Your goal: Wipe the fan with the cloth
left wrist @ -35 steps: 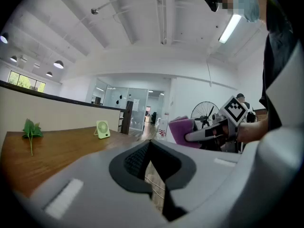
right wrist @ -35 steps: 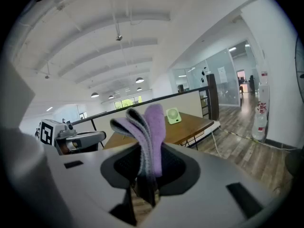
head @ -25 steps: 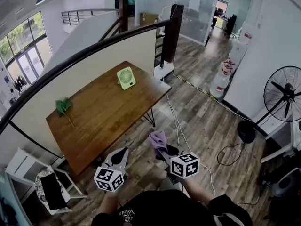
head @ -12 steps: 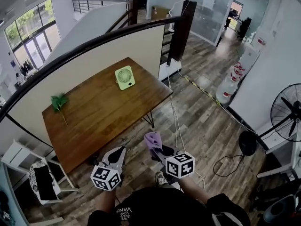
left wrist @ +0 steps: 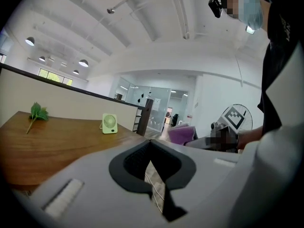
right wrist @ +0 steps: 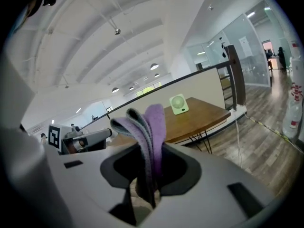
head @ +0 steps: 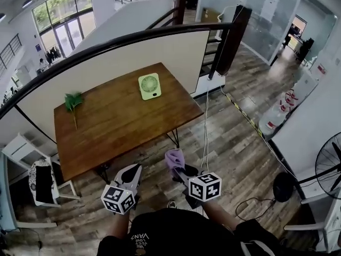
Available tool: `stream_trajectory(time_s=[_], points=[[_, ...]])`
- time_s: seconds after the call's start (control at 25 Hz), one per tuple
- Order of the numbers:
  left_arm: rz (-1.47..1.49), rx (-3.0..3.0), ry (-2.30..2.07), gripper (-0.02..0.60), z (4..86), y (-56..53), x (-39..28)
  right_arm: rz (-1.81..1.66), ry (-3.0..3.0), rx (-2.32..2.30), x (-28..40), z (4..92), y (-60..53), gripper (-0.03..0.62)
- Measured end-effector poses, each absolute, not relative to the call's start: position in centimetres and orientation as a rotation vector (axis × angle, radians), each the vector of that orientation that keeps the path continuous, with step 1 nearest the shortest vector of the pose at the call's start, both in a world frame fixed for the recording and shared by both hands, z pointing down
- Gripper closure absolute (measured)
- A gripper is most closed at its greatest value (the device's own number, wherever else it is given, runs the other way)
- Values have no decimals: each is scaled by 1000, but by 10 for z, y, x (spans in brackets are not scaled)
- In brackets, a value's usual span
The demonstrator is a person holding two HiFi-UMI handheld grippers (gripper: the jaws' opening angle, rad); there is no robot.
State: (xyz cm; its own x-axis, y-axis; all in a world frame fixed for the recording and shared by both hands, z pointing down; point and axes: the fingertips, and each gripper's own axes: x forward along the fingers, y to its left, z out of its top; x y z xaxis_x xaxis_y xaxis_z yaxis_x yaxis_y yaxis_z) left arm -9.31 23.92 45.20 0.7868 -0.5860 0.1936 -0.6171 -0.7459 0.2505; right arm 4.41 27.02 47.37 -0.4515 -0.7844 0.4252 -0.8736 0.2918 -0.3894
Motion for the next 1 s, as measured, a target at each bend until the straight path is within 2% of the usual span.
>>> stream_trajectory(time_s=[0.44, 1.0], points=[[143, 2599, -1029, 570, 463, 224, -84, 954, -2438, 1474, 65, 482, 240, 487], [148, 2588, -921, 570, 477, 102, -69, 1009, -2348, 1532, 73, 497, 139, 487]])
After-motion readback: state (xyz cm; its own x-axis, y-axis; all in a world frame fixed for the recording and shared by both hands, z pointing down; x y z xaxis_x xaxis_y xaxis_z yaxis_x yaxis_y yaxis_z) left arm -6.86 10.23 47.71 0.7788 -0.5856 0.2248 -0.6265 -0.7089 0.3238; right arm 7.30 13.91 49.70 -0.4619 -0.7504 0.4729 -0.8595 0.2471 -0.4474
